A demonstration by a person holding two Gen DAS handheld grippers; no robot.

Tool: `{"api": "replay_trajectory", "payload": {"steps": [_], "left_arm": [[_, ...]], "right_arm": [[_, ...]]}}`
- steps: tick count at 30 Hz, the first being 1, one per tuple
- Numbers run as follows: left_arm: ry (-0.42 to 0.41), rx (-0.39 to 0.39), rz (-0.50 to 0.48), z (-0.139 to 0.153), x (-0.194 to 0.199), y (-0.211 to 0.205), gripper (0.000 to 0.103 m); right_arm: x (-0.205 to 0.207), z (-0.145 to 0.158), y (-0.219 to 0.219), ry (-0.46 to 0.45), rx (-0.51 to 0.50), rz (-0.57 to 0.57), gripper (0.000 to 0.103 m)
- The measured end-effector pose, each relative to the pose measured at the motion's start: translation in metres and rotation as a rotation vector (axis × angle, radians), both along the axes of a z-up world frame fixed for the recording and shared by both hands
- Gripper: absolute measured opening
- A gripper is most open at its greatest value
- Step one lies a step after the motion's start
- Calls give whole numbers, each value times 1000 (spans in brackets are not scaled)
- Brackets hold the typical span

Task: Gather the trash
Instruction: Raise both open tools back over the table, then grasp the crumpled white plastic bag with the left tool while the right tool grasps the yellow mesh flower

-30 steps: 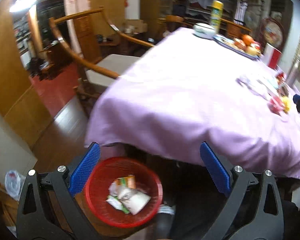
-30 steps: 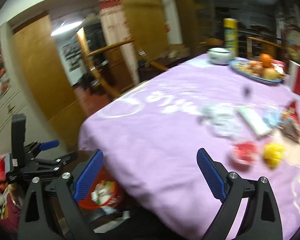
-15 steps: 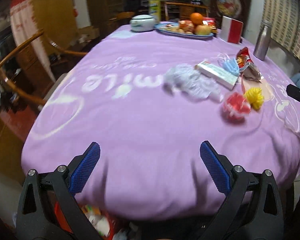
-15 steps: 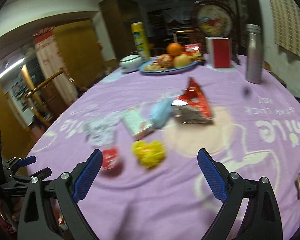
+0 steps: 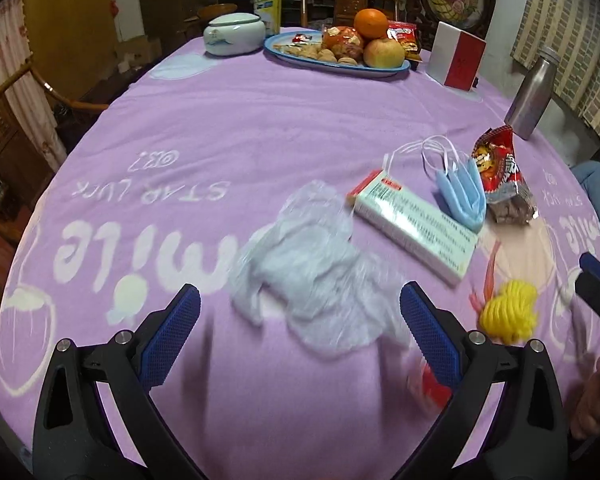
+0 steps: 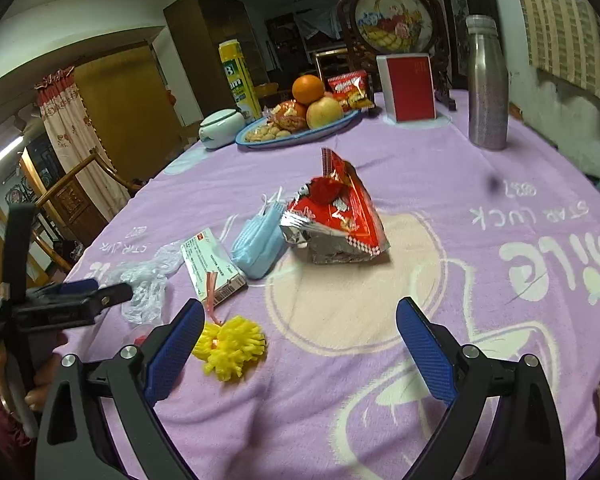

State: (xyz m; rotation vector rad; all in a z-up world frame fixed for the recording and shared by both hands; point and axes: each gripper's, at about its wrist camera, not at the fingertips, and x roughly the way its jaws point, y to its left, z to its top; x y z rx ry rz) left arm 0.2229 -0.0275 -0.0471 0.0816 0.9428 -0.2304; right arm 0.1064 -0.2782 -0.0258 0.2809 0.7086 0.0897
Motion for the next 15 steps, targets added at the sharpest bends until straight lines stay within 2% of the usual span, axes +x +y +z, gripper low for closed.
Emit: {"api": "replay_trajectory", "payload": {"steps": [3, 7, 10, 13, 15], "left_arm": [[-12, 45, -7, -5, 14, -12, 96], [11, 56, 1, -17, 30, -14, 96], [59, 66, 27, -28, 39, -12, 96], [62, 29, 38, -29, 41, -5, 96], [75, 34, 45, -31, 44, -4, 96]], "right_arm": [[2, -3, -5, 6, 54, 8, 95], [5, -8, -12, 22, 128, 24, 95], [7, -10, -12, 30, 145, 32, 95], [7, -10, -10, 31, 140, 40, 95], [6, -9, -7, 28, 131, 47, 95]]}}
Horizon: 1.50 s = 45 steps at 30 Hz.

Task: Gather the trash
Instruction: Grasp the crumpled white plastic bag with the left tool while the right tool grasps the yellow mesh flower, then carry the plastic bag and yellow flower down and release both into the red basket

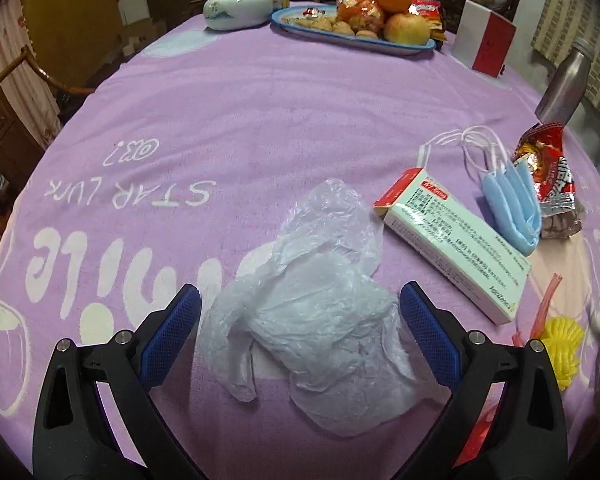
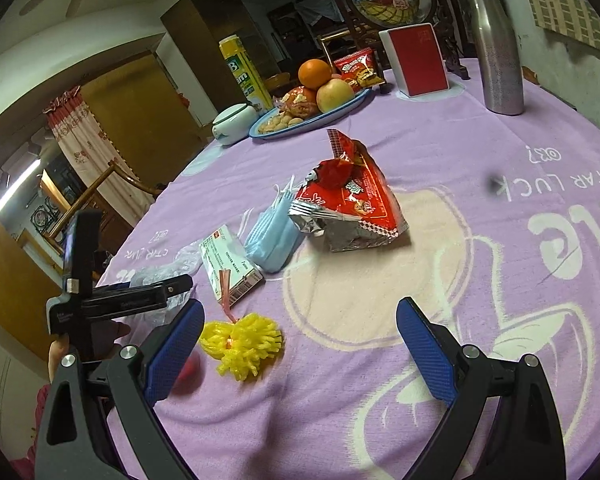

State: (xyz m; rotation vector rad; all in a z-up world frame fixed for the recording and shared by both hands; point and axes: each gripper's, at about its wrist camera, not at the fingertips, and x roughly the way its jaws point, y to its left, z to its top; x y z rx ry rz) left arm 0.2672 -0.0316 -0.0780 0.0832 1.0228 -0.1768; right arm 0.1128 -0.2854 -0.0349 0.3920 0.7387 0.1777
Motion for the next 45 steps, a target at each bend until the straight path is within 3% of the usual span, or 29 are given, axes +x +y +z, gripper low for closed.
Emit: {"api": "replay_trajectory", "payload": {"steps": [3, 5, 8, 10, 12, 19, 24, 26, 29, 40, 42, 43, 45], "left_arm": [[-8, -6, -1, 1, 1, 0, 96], [-21, -33, -2, 3, 0, 3, 89], [-46, -75, -10, 7, -4, 7, 65], [-51, -108, -37, 9, -7, 7, 43], [-56, -160, -70, 12, -11, 8, 36], [-124, -250, -70, 25, -25, 21, 35], [-128, -314, -20, 27, -26, 38, 35], [-123, -339, -19, 27, -27, 42, 36], [-120, -347, -24, 27, -28, 43, 36], [-142, -286, -78, 28, -35, 30, 36], [-145, -280, -86, 28, -36, 28, 36], [-145, -280, -88, 28, -36, 28, 36], [-149, -284, -91, 28, -37, 29, 36]], "right_arm": [[-2, 1, 1, -6, -9, 2, 95], [-2, 1, 0, -6, -2, 3, 95], [-1, -1, -2, 3, 13, 4, 95], [0, -1, -2, 6, 19, 7, 95], [-1, -1, -2, 3, 19, 9, 95], [-2, 3, 16, -9, -65, 70, 95], [-4, 7, 46, -23, -239, 131, 94], [-3, 5, 59, -7, -311, 159, 84], [2, -2, 75, 33, -399, 199, 72], [20, -9, 98, 87, -475, 231, 71], [23, -10, 99, 90, -467, 234, 57], [24, -12, 100, 101, -462, 238, 42], [22, -10, 97, 90, -443, 225, 40]]}}
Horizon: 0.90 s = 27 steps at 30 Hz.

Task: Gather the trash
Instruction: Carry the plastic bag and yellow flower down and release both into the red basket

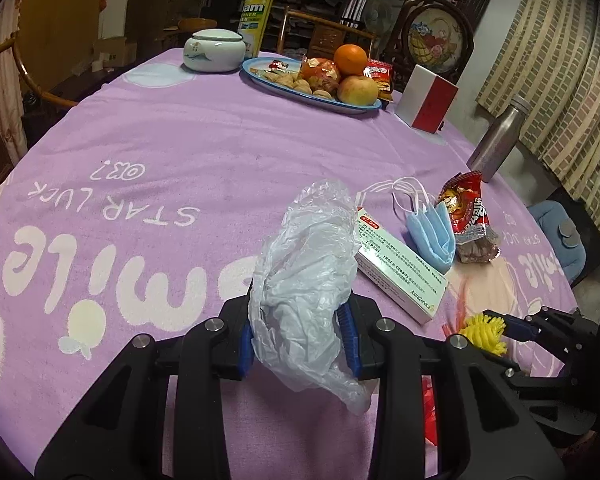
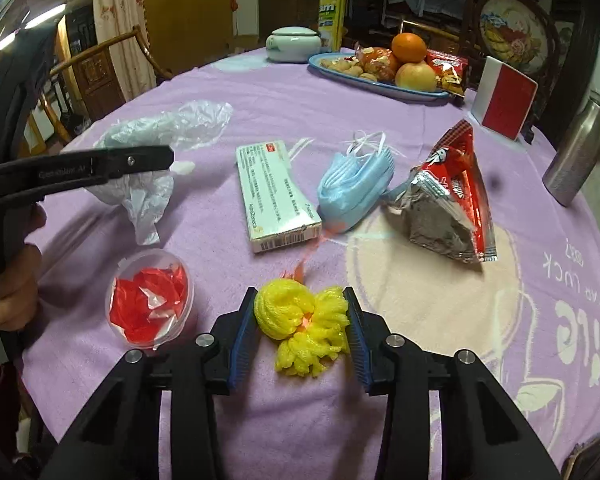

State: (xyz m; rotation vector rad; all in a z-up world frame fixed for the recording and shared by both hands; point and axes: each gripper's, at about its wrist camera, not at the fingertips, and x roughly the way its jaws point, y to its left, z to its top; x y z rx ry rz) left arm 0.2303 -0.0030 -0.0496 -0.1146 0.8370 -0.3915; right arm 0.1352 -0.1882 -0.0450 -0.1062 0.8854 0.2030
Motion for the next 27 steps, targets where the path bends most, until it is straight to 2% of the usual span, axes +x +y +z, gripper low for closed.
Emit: {"api": "replay_trajectory", "payload": {"steps": [5, 10, 14, 27], "left_arm": [[12, -63, -14, 3, -7, 13, 36], [-2, -35, 32, 14, -30, 34, 36], [-18, -53, 69, 26, -51, 54, 36], [-68, -45, 184, 52, -129, 112, 36]], "right_arm": [[-10, 10, -18, -50, 74, -65, 37], [-15, 16, -27, -67, 119, -86, 36], [-25, 23, -26, -80, 153, -79, 35], [-70, 62, -9, -190, 187, -27, 35]]}}
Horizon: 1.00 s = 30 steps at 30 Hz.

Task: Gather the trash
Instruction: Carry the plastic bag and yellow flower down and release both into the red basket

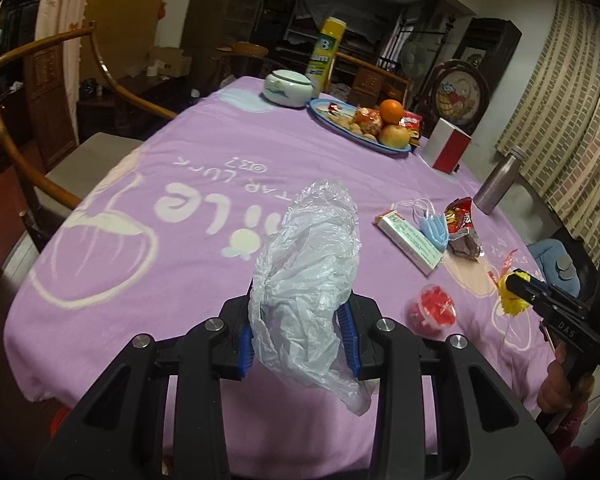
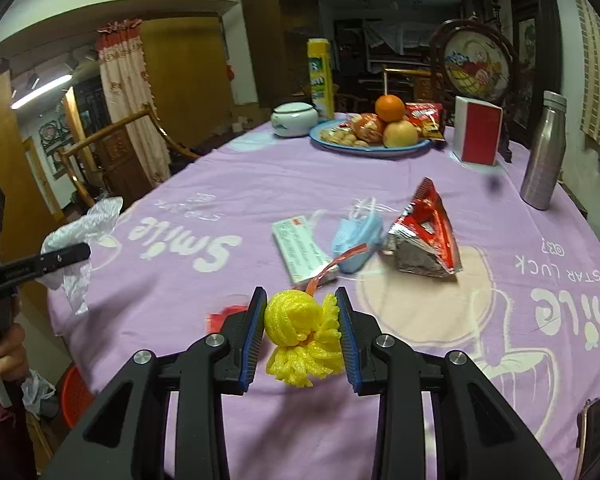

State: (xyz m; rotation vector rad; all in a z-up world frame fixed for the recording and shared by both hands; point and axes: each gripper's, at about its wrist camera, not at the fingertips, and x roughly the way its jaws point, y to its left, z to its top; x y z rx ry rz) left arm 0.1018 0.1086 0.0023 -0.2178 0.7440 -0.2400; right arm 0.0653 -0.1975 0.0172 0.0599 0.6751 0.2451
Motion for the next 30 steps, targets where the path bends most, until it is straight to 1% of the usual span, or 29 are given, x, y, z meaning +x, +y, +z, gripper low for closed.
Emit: {"api": "replay_trajectory", "payload": {"steps": [8, 12, 15, 19, 21, 23, 24, 25, 28, 30], "left_arm": [[5, 26, 85, -1, -52, 46, 36], [32, 39, 150, -10, -81, 78, 36], [74, 56, 196, -23, -98, 103, 36], [174, 93, 230, -51, -117, 132, 38], [236, 99, 240, -70, -124, 148, 38], [273, 88, 245, -84, -126, 157, 42], [286, 89, 255, -91, -129, 163, 50], [293, 92, 271, -96, -130, 168, 61], [285, 60, 327, -104, -137, 188, 82], [268, 38, 360, -105, -143, 200, 87]], "right_arm": [[-25, 15, 33, -42, -2, 70, 34], [-36, 22, 57, -53, -13, 120, 34], [-38, 25, 81, -45, -18, 171, 34], [-41, 26, 120, -25, -28, 248, 34], [-43, 25, 137, -10, -30, 283, 34], [-44, 23, 157, 8, -36, 324, 34], [-45, 22, 168, 18, -42, 345, 34], [-46, 21, 180, 27, -48, 367, 34], [-49, 20, 207, 45, -68, 420, 34], [-51, 19, 226, 59, -83, 461, 34]]}}
